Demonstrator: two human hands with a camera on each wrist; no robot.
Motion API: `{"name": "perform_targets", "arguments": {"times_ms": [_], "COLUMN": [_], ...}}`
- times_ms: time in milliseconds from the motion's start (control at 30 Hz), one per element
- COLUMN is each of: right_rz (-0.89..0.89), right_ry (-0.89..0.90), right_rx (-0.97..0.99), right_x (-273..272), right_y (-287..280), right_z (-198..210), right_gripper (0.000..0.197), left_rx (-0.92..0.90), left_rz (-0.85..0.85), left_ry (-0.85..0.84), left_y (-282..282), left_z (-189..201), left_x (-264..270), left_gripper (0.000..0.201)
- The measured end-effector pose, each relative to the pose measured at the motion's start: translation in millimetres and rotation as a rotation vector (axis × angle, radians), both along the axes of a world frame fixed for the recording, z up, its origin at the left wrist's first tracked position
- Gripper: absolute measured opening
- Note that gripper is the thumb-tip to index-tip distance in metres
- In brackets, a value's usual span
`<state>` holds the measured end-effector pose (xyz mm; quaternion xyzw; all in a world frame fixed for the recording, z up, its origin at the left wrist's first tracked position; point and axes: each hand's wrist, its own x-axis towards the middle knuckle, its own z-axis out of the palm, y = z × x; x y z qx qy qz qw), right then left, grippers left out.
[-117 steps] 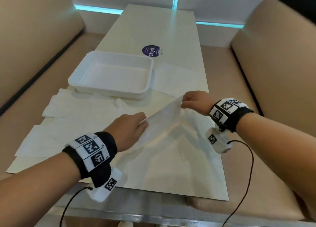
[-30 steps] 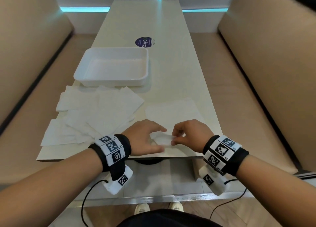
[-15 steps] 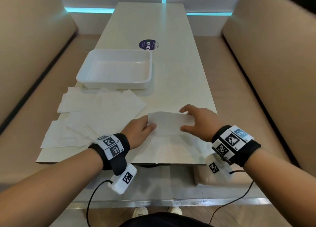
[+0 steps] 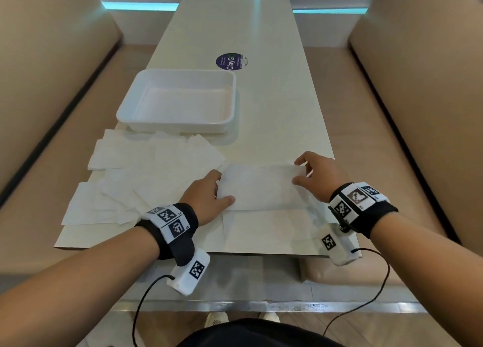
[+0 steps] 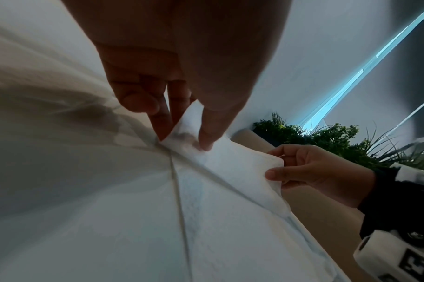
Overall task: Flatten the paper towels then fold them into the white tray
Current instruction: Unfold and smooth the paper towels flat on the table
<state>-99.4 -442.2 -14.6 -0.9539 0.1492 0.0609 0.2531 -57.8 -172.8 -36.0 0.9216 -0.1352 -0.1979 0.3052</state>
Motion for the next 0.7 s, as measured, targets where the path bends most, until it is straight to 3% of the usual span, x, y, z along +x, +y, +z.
{"name": "perform_targets", "arguments": {"times_ms": [267,333,433,567,700], "right_rz": [0.032,0.105,0.297,0.557,0.559], "right_ry": [-0.009,-0.097,-0.171,0.058,0.295], "right_rx": [-0.091,-0.182,-0.226,-0.28,-0.327], "right_x": [-2,-6,-13,-18,-15], "right_y": [6,14,37,60,61], "right_z": [-6,-4,2,-9,-21], "right_gripper": [0.046,0.054,0.045,0.05,0.059], "left_rx": [0.028,0.043,0.076,0.124,0.286], "left_rz": [0.005,-0.002,-0.007,-0.005,-0.143], "left_ry": [-0.036,-0.045,-0.051,-0.099,-0.41], "left_y": [-5,-7,-8,-12,-22], "left_z": [-5,-5,-5,-2,4], "left_x": [-3,-2,-1,-5,-11], "left_gripper": [0.036,0.037,0.041,0.056,0.066]}}
